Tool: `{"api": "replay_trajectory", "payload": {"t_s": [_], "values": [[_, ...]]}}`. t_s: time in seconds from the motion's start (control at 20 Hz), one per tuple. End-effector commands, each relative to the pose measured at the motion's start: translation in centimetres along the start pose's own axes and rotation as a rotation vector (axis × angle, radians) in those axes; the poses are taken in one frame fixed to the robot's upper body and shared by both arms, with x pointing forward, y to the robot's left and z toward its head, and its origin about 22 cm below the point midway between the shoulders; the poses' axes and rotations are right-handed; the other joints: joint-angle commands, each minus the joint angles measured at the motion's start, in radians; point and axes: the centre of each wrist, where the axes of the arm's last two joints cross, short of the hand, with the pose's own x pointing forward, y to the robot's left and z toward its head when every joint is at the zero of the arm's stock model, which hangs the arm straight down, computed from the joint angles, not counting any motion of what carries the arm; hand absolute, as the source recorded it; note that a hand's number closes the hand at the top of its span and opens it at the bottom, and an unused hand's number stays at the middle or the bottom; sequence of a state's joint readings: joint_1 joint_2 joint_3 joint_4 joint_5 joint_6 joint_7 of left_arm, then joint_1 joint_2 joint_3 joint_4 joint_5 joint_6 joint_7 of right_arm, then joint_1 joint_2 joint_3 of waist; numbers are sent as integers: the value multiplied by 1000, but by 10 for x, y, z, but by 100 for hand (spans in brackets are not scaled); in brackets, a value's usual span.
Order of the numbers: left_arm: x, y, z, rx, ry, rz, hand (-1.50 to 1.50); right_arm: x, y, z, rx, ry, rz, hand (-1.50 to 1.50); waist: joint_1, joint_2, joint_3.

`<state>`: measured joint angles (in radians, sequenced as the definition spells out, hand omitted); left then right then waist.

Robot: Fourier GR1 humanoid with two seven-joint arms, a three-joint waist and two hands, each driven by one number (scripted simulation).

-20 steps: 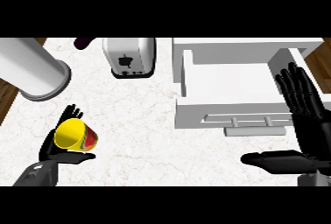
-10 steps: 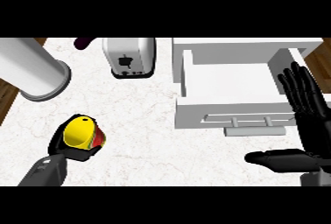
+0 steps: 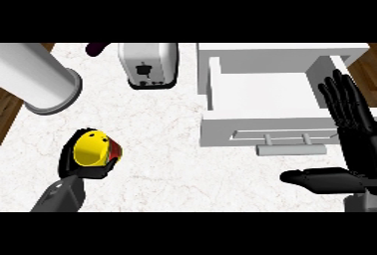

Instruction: Pick up the cup, place it into the drawer and close the drawer

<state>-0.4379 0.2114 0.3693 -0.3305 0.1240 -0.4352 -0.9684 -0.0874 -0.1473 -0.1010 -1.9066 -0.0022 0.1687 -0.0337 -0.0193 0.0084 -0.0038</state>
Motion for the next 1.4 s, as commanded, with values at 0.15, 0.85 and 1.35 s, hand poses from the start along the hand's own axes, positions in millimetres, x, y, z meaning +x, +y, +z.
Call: {"api": "replay_trajectory", "payload": {"t_s": [0.15, 0.85, 1.35], "values": [[4, -19, -26, -10, -224, 74, 150, -14, 0, 18, -4, 10, -13, -150, 0, -3, 2], [68, -133, -128, -278, -325, -9, 150, -4, -3, 20, -31, 31, 23, -150, 31, -17, 6], [131, -229, -163, -378, -314, -83, 150, -11, -28, 16, -48, 18, 11, -150, 18, -10, 4]]}}
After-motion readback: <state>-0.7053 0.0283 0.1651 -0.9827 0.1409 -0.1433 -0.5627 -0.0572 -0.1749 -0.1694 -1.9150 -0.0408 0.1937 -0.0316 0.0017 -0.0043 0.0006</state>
